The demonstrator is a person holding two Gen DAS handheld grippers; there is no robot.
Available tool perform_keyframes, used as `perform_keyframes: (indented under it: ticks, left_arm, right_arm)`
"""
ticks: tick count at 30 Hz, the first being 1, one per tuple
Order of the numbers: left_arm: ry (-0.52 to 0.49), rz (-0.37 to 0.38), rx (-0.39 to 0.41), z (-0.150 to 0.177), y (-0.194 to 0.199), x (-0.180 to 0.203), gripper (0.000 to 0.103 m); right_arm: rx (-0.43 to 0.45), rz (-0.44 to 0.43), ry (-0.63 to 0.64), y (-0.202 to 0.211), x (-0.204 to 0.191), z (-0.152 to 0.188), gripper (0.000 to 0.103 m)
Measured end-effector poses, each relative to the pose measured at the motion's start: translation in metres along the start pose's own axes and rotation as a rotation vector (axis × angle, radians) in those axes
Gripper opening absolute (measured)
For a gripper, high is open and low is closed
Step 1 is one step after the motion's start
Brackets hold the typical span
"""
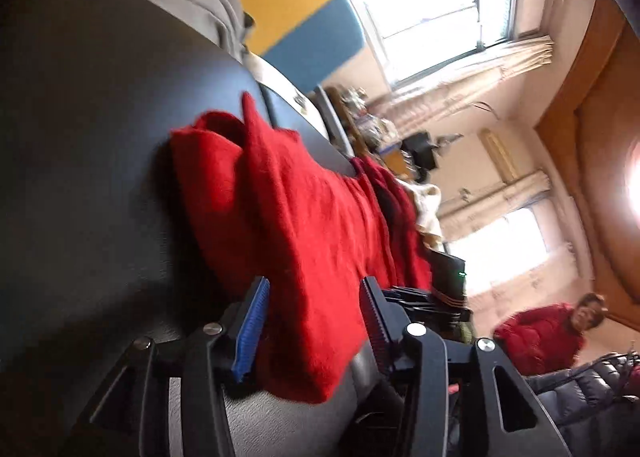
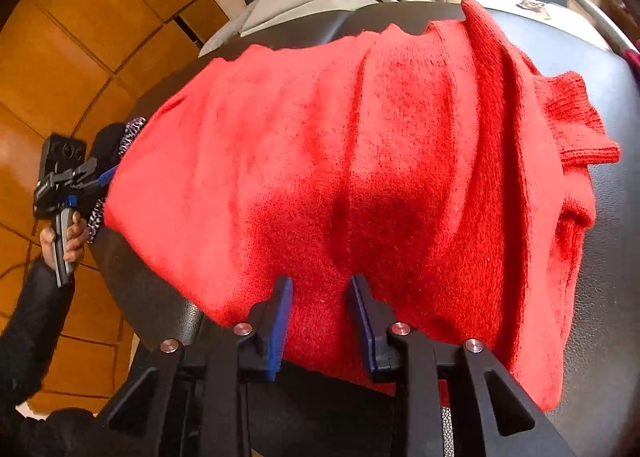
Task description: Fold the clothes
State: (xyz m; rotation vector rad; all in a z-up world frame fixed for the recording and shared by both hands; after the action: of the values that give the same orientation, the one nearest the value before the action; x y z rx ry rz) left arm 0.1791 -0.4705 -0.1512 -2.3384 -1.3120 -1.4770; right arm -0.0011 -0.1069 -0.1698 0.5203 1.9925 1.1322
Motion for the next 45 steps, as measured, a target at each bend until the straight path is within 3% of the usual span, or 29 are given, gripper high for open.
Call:
perform_keyframes:
  ticks: [5,9,10,11,14,17,19,22,25,27,28,30,31,34,37,41,43,45]
  left_arm:
    - [-0.041,0.126,-0.103,0.011,-0.020,0.013,0.042]
    - [-0.090,0.130,-0.169,0.030,-0.010,0.033,0.037]
    - [-0.098,0.096,-0.175,0.031,-0.006,0.035,0.034]
    - [-0.089,0.069,-0.156,0.031,0.002,0.034,0.030]
    - [-0.059,-0.006,-0.099,0.033,0.025,0.029,0.032]
    - [-0.002,-0.014,-0.046,0.031,0.026,0.019,0.042]
    - [0.001,-0.008,-0.048,0.027,0.012,0.015,0.042]
    - [0.030,0.052,-0.070,0.025,-0.001,0.007,0.044]
    - [0.026,0.171,-0.159,0.026,-0.026,0.019,0.044]
    - [-0.004,0.202,-0.242,0.033,-0.036,0.029,0.035]
    - [-0.027,0.178,-0.291,0.038,-0.040,0.034,0.032]
    - [-0.099,0.046,-0.389,0.047,-0.046,0.040,0.009]
    - [-0.120,-0.012,-0.402,0.049,-0.042,0.040,0.009]
    - [-0.129,-0.015,-0.319,0.046,-0.017,0.045,0.009]
    - [-0.165,-0.028,-0.331,0.053,-0.007,0.060,0.009]
    - [-0.089,-0.079,-0.363,0.081,-0.001,0.048,0.008]
    - [-0.026,-0.116,-0.292,0.085,0.014,0.038,0.007]
    - [0.021,-0.135,-0.147,0.078,0.037,0.037,0.011]
  right_arm:
    - [-0.012,0.022,-0.004,-0.006,-0.008,-0.003,0.031]
    - [-0.016,0.024,-0.008,-0.008,-0.008,-0.005,0.031]
    - [-0.016,0.021,-0.011,-0.008,-0.007,-0.005,0.031]
    - [-0.017,0.018,-0.014,-0.007,-0.006,-0.006,0.031]
    - [-0.015,0.012,-0.018,-0.007,-0.005,-0.006,0.031]
    - [-0.006,0.004,-0.024,-0.006,-0.004,-0.005,0.031]
    - [0.000,-0.013,-0.039,-0.003,0.000,-0.003,0.031]
    - [0.006,-0.030,-0.066,0.004,0.008,0.001,0.031]
    - [0.002,-0.003,-0.051,0.008,0.005,0.008,0.031]
    - [-0.003,0.017,-0.037,0.008,0.000,0.009,0.031]
    - [-0.006,0.021,-0.033,0.008,-0.001,0.009,0.033]
    - [-0.006,0.013,-0.039,0.009,-0.001,0.010,0.036]
    - [-0.004,0.007,-0.043,0.009,0.000,0.010,0.038]
    - [0.002,0.008,-0.040,0.010,0.000,0.013,0.038]
    - [-0.009,0.044,-0.015,0.008,-0.006,0.011,0.037]
    - [-0.020,0.112,0.025,0.004,-0.019,0.010,0.039]
    - [-0.017,0.109,0.042,0.005,-0.020,0.011,0.040]
    - [-0.005,0.073,0.026,0.007,-0.016,0.012,0.044]
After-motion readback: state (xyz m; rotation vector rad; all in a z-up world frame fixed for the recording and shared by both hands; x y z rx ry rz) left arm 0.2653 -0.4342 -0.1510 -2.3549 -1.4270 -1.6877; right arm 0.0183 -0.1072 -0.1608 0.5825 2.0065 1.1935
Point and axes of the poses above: each gripper's, at about its wrist camera, not at the fingertips, and y roughly against the way its jaws point, x to its right, z to its underside, the point moved 1 cm from there along -y, roughly the way its jaws point, and after that the axes turned 11 degrees about -y, right-handed, at the moved point
